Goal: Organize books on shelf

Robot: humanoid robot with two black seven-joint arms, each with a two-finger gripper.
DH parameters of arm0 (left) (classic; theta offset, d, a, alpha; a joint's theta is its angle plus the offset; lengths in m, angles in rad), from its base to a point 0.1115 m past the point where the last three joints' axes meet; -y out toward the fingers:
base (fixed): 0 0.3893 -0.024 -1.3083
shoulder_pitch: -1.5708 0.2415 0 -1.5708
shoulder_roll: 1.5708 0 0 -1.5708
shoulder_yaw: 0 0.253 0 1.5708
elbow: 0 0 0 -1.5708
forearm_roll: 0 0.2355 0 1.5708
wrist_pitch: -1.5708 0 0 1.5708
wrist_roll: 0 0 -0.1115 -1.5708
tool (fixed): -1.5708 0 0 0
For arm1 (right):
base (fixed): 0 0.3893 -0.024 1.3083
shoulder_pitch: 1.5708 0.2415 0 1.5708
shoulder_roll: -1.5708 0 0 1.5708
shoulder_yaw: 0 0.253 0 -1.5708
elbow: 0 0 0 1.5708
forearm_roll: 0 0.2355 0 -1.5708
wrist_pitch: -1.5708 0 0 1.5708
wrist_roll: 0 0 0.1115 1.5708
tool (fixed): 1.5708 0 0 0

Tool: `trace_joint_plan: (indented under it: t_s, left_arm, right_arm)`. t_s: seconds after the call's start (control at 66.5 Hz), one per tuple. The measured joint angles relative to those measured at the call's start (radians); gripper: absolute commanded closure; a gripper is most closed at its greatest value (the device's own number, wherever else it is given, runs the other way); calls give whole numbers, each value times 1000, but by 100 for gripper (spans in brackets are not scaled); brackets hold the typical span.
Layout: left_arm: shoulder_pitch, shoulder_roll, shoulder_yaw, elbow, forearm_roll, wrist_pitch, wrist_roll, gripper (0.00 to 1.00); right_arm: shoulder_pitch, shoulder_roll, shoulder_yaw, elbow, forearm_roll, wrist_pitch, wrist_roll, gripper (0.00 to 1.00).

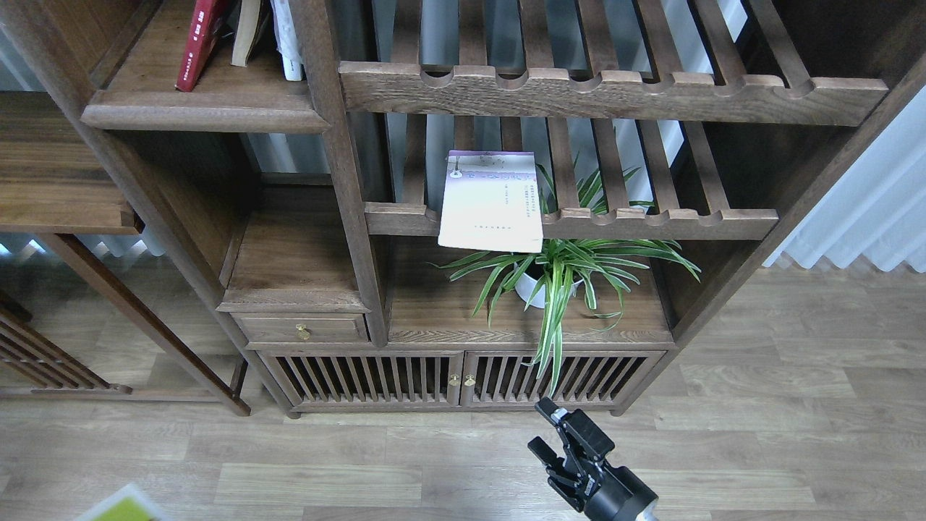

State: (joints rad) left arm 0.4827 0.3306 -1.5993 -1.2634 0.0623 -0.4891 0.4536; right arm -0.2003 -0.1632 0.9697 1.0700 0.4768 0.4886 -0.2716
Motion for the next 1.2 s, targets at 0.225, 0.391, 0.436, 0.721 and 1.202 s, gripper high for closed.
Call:
trace_joint_plan:
  t_s: [0.225, 0.391, 0.436, 0.721, 1.202]
  left_arm:
    - [123, -115, -279, -116, 6, 0, 7, 98]
    - [128, -137, -410, -119, -76, 0, 7, 98]
    - [126, -137, -437, -119, -108, 0, 7, 98]
    - [68, -87, -555, -120, -323, 1, -1, 98]
    - [-178, 305, -584, -116, -365, 1, 4, 97]
  right_arm:
    - [17, 11, -4, -1, 0, 0, 0, 1]
    - [26, 13, -6, -1, 0, 0, 2, 1]
    - [28, 13, -6, -1, 0, 0, 2, 1]
    - [35, 11, -8, -1, -2, 0, 0, 1]
    - [43, 12, -10, -2, -1, 0, 2, 1]
